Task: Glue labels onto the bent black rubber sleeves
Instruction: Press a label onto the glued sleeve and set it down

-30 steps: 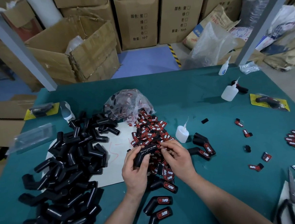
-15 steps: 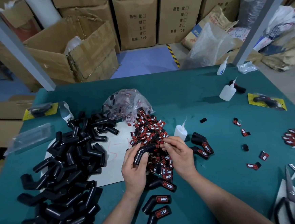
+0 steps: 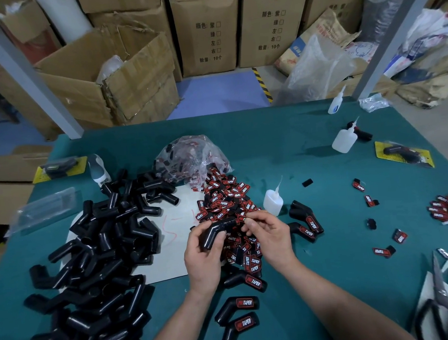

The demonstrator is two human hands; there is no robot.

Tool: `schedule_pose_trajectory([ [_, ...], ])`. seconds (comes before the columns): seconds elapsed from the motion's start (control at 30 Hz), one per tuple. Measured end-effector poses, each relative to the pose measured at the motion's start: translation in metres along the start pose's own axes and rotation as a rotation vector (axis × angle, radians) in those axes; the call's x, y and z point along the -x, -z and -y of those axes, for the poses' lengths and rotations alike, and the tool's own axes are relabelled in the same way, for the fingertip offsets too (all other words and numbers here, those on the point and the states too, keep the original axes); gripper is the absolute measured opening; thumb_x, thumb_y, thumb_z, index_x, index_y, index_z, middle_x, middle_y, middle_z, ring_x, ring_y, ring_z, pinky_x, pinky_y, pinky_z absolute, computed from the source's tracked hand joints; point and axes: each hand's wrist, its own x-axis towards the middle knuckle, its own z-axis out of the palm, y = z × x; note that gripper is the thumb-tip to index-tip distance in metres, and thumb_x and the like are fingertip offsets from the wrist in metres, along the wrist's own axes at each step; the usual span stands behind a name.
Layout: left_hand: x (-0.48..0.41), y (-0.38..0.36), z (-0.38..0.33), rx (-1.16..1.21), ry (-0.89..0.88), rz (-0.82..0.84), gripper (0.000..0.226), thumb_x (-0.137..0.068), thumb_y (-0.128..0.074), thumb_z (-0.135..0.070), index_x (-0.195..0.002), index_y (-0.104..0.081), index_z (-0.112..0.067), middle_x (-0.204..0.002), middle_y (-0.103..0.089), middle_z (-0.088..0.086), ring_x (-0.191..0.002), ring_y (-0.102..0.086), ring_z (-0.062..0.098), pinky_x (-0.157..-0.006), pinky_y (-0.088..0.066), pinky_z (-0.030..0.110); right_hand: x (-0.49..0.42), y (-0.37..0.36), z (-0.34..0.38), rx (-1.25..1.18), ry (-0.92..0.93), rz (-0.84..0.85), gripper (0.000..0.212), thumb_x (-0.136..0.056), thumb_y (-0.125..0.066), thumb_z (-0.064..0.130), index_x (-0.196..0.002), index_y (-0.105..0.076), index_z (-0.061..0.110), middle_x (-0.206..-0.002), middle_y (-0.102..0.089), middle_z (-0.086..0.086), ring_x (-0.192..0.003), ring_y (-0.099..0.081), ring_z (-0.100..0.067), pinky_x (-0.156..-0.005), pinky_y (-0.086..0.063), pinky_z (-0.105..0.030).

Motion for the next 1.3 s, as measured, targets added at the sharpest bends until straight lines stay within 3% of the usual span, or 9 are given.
schedule_pose_trajectory([
  [0.13,0.0,0.0,0.002,0.008,-0.013,-0.01,0.033,-0.079,-0.08,-0.048,-0.11,-0.07,-0.047,-0.106,-0.076,-0.012,-0.096,-0.073,0.006,-0.083,-0.055,0.015,0.0,0.001,0.0,0.019,0.012,0.02,0.014,-0.092,-0.067,-0.006,-0.1,-0.072,0.004,-0.085,-0.072,-0.014,-0.075,-0.07,-0.02,-0.071,-0.057,-0.026],
  [0.4,0.004,0.003,0.011,0.072,-0.074,-0.08,0.04,-0.083,-0.078,-0.062,-0.117,-0.07,-0.041,-0.106,-0.077,0.011,-0.095,-0.076,0.031,-0.086,-0.06,0.03,-0.001,0.002,-0.004,0.058,0.014,0.028,0.015,-0.092,-0.068,-0.004,-0.1,-0.073,0.008,-0.086,-0.073,-0.01,-0.076,-0.07,-0.019,-0.07,-0.056,-0.025],
  [0.57,0.006,0.005,0.004,0.025,-0.23,-0.051,0.03,-0.095,-0.072,-0.05,-0.123,-0.066,-0.043,-0.116,-0.073,-0.011,-0.105,-0.071,0.014,-0.093,-0.055,0.021,-0.002,0.003,-0.005,0.051,0.014,0.023,0.013,-0.092,-0.068,-0.003,-0.1,-0.072,0.007,-0.086,-0.072,-0.014,-0.076,-0.071,-0.021,-0.071,-0.057,-0.027],
  [0.77,0.005,0.006,0.005,-0.03,-0.398,0.02,0.029,-0.099,-0.071,-0.035,-0.127,-0.064,-0.035,-0.12,-0.07,-0.005,-0.111,-0.068,0.024,-0.1,-0.052,0.029,0.002,-0.001,0.016,-0.018,0.086,-0.01,0.027,-0.091,-0.067,-0.006,-0.092,-0.076,0.02,-0.082,-0.072,-0.009,-0.072,-0.069,-0.018,-0.068,-0.056,-0.024],
  [0.9,0.004,0.005,0.003,-0.046,-0.376,0.017,0.029,-0.098,-0.072,-0.038,-0.126,-0.064,-0.04,-0.12,-0.069,-0.01,-0.111,-0.068,0.019,-0.1,-0.051,0.026,0.007,0.0,0.04,-0.09,0.162,0.038,0.018,-0.088,-0.073,0.008,-0.093,-0.078,0.025,-0.089,-0.071,-0.003,-0.071,-0.068,-0.014,-0.07,-0.056,-0.022],
  [1.03,0.001,0.004,0.005,-0.03,-0.296,0.009,0.029,-0.096,-0.074,-0.04,-0.124,-0.068,-0.039,-0.121,-0.07,-0.007,-0.114,-0.068,0.022,-0.1,-0.052,0.03,0.011,-0.002,0.046,-0.016,0.201,0.16,0.01,-0.085,-0.076,0.022,-0.094,-0.079,0.026,-0.098,-0.069,-0.002,-0.09,-0.065,-0.019,-0.083,-0.056,-0.039],
  [1.17,-0.002,0.004,0.008,-0.037,-0.318,0.039,0.031,-0.096,-0.075,-0.033,-0.127,-0.069,-0.031,-0.125,-0.071,0.0,-0.116,-0.068,0.028,-0.103,-0.052,0.031,0.01,-0.003,0.042,0.057,0.179,0.235,0.012,-0.086,-0.076,0.023,-0.096,-0.08,0.026,-0.101,-0.065,0.003,-0.098,-0.063,-0.016,-0.088,-0.051,-0.027],
  [1.3,0.0,0.003,0.008,-0.045,-0.316,0.042,0.03,-0.097,-0.074,-0.034,-0.126,-0.07,-0.032,-0.125,-0.071,0.0,-0.116,-0.068,0.028,-0.103,-0.052,0.033,0.01,-0.003,0.039,0.096,0.127,0.25,0.012,-0.085,-0.077,0.027,-0.097,-0.08,0.026,-0.101,-0.062,0.007,-0.097,-0.061,-0.014,-0.086,-0.051,-0.025],
])
